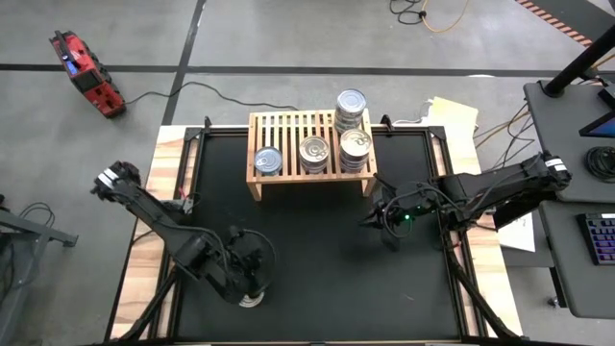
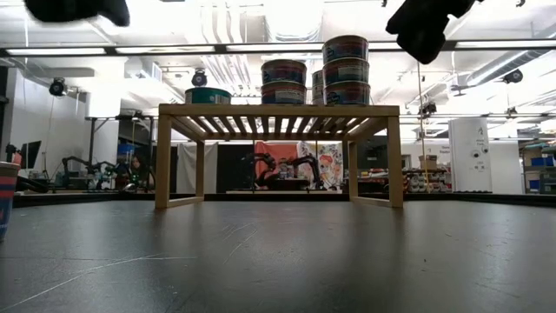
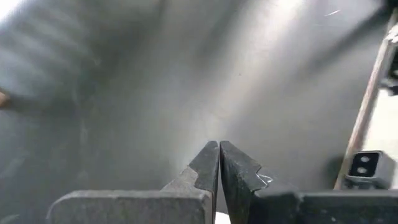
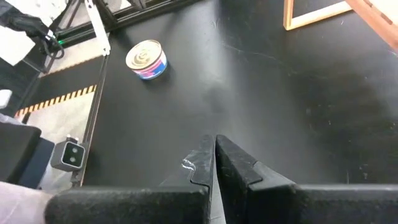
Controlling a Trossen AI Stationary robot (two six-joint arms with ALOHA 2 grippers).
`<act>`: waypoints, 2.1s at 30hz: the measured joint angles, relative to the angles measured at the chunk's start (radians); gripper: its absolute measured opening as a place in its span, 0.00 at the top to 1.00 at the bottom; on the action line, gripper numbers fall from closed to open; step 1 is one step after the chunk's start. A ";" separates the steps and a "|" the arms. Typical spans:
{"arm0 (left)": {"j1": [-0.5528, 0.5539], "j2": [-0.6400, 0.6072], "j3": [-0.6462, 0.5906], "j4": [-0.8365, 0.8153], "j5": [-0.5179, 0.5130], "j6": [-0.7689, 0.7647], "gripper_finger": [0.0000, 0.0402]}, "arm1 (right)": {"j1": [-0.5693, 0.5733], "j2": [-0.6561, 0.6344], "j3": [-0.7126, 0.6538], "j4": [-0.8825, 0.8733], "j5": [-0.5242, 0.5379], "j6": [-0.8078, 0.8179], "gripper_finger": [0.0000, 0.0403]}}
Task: Stack canned seafood by type on shelf
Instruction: Stack the blue pink tuna can on top of the blue pink tuna can on the shelf
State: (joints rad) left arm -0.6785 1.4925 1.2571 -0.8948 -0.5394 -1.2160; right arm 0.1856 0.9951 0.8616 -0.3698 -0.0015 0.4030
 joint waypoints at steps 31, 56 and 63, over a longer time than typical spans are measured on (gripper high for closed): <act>-0.024 -0.179 -0.554 0.506 0.529 -0.462 1.00 | 0.138 0.041 -0.002 -0.274 0.028 0.563 0.98; -0.096 -0.094 -0.457 0.406 0.596 -0.515 1.00 | 0.137 0.137 -0.002 -0.258 0.029 0.512 0.98; -0.120 -0.046 -0.386 0.075 0.662 -0.494 1.00 | 0.137 0.139 -0.002 -0.256 0.029 0.502 0.98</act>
State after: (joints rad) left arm -0.7983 1.4463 0.8710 -0.8202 0.1227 -1.7103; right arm 0.3229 1.1339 0.8597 -0.6257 0.0273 0.9052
